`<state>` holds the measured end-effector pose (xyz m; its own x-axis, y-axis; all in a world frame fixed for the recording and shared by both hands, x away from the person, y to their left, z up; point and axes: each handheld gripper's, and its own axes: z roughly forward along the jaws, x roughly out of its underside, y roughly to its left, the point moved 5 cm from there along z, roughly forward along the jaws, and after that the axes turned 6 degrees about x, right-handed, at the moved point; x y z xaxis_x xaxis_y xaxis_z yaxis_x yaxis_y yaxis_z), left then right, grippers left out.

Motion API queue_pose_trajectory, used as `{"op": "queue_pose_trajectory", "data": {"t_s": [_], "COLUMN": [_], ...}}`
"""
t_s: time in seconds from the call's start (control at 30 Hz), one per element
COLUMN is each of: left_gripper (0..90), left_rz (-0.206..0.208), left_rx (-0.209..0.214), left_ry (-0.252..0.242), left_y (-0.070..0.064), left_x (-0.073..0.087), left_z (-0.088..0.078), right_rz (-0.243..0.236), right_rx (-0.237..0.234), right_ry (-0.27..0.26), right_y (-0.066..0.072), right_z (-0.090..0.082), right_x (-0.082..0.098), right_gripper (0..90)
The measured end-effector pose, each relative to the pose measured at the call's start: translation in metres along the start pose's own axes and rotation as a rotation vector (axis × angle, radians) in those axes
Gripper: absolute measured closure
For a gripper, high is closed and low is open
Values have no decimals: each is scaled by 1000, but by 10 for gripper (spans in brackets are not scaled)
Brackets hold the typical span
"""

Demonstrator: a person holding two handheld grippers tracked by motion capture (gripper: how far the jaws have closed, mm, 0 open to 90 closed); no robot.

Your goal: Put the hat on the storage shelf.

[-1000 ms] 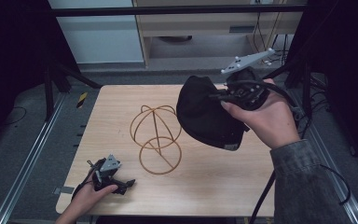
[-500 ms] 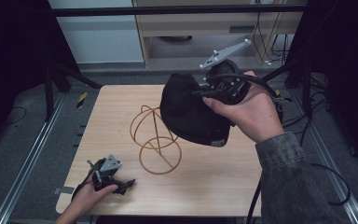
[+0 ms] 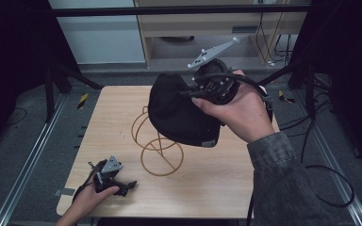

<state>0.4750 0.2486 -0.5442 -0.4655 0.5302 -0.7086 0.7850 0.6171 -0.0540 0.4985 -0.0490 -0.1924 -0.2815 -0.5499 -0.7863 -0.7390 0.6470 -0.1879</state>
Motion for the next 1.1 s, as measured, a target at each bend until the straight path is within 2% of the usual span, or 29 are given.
{"op": "queue_pose_trajectory", "data": {"t_s": [0.43,0.83,1.1], "left_gripper": [0,0,0], "left_rz": [-1,-1,-2], "left_rx": [-1,-1,-1], "left_ry": [0,0,0], "left_y": [0,0,0], "left_x": [0,0,0], "left_z": [0,0,0], "right_rz": [-16,-23,-22], "right_rx": [-36,-52,-72], "right_ry": [-5,21,19], "right_y": [11,17,22], "right_z": [20,41,53], "right_x": [-17,-21,-26], "right_gripper": [781,780,779]}}
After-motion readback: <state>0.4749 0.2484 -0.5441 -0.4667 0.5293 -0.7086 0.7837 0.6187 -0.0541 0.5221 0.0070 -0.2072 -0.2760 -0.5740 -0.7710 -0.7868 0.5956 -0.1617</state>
